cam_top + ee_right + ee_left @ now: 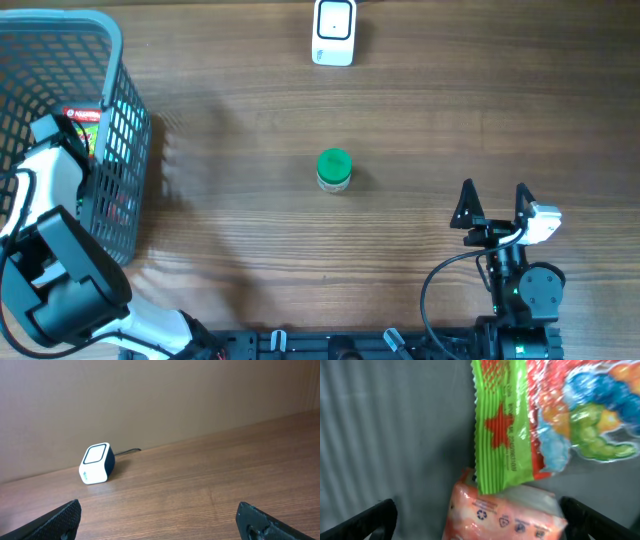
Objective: Scan the item barcode
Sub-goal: 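Reach the left gripper into the basket and grasp the small red-white box, then carry the box with the left gripper and set it beside the jar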
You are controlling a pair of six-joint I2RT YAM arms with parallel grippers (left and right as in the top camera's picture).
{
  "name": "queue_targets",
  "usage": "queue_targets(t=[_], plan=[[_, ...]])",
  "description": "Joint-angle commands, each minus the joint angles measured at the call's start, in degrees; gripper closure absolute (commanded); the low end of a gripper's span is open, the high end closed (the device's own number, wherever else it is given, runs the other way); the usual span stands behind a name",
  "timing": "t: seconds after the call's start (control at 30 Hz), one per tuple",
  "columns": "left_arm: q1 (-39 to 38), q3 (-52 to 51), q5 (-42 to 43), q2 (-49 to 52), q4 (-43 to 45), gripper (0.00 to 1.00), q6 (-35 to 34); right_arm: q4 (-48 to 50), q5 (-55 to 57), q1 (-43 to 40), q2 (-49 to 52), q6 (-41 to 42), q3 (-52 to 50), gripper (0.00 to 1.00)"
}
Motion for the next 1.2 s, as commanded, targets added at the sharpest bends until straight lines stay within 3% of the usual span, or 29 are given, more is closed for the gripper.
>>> queue_targets(t=[0.0,0.07,0.17,0.37,0.53,0.7,0.77,0.9,1.07,1.17], plan=[[0.17,-1.49,0.42,-0.28,0.81,0.19,1.38,0.26,-0.85,0.24,-0.42,-0.96,-0.07,0.0],[0.55,-1.42,0.22,-0.31,0.81,0.4,1.38,0.24,-0.85,0.24,-0.42,-0.96,-0.07,0.0],[1.55,-0.87,-0.39,-0.85,0.46,0.59,1.36,0.26,-0.85,0.24,-0.42,-0.94,-0.07,0.0],[4.2,7.13,-0.33,-5.35,-7.43,0.57,1.31,0.26,-0.85,0.24,-0.42,-0.96,-0.07,0.0],[5.4,22.88,2.16,-12.61,-19.54,0.58,1.31,0.26,-0.85,0.24,-0.42,-0.96,-0.07,0.0],[4.39,36.02,19.91,-24.13,-26.53,0.57,1.05,0.26,-0.85,0.24,-0.42,-0.94,-0.07,0.0],[0.44,36.02,25.42,-28.81,-26.27,0.55,-1.49,0.26,-0.85,0.24,-0.42,-0.96,-0.07,0.0],[-12.96,36.02,24.28,-31.8,-25.92,0.54,-3.69,0.26,-0.85,0.24,-0.42,-0.98,-0.07,0.0],[-35.71,32.94,8.44,-27.91,-26.12,0.53,-6.75,0.26,-0.85,0.24,-0.42,-0.96,-0.07,0.0],[-44.94,29.44,3.3,-23.28,-25.94,0.53,-10.64,0.26,-0.85,0.24,-0.42,-0.96,-0.07,0.0]])
